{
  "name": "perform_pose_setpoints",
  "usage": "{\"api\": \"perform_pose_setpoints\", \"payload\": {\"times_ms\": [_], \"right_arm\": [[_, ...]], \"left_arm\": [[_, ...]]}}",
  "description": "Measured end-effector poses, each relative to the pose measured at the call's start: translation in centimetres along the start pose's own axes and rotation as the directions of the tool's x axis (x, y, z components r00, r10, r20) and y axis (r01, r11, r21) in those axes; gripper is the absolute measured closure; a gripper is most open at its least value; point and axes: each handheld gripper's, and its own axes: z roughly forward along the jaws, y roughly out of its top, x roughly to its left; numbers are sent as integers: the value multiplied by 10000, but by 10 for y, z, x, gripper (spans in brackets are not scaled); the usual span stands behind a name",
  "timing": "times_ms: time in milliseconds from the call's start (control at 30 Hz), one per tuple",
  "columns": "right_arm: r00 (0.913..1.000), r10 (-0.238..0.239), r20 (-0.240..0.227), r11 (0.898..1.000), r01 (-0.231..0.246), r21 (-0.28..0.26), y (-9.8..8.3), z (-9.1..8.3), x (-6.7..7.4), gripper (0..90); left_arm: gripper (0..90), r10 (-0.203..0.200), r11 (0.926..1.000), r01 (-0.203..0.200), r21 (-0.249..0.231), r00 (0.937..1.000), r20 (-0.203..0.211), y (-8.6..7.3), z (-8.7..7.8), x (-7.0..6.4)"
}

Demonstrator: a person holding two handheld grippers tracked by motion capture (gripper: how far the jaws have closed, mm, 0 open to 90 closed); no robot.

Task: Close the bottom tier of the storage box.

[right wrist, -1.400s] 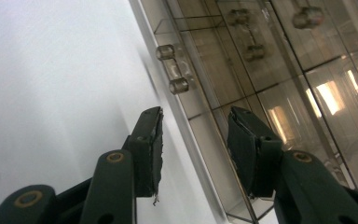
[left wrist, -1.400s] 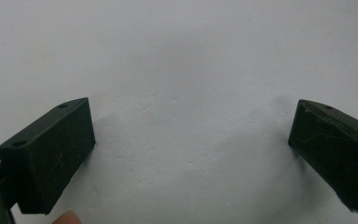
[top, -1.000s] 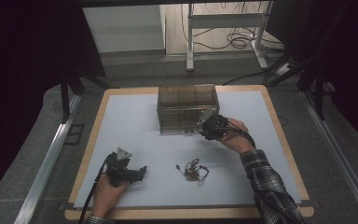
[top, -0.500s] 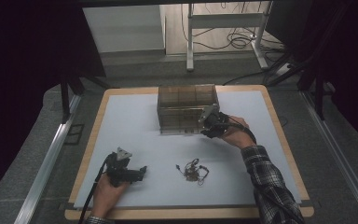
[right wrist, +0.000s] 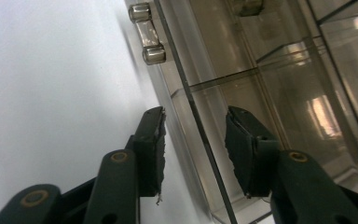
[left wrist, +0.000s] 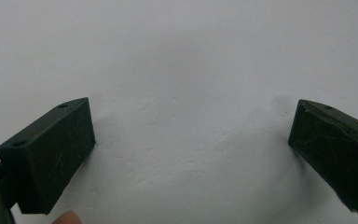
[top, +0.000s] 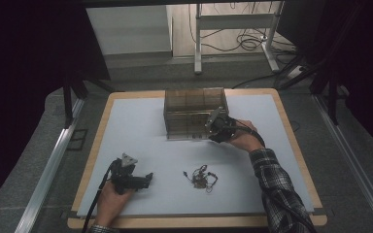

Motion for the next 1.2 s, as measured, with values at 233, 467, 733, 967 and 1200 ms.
{"api": "perform_pose_setpoints", "payload": {"times_ms": [233,467,733,967,1200], "right_arm": [[9996,-153,-249,9999,154,65,-2,3,-4,660],[9989,-413,-205,9989,418,207,-2,5,-5,740],[9953,-940,-214,9951,946,304,0,5,-4,772],[9934,-1077,-394,9933,1091,372,1,3,-2,795],[9913,-1235,-456,9913,1254,403,2,1,0,807]], "left_arm": [[5,0,10000,0,1,10000,2,0,0,0],[5,1,10000,-1,4,10000,0,0,0,0],[5,3,10000,-3,2,10000,0,0,0,0],[5,2,10000,-2,1,10000,-1,0,0,0],[5,2,10000,-2,3,10000,1,0,0,0]]}}
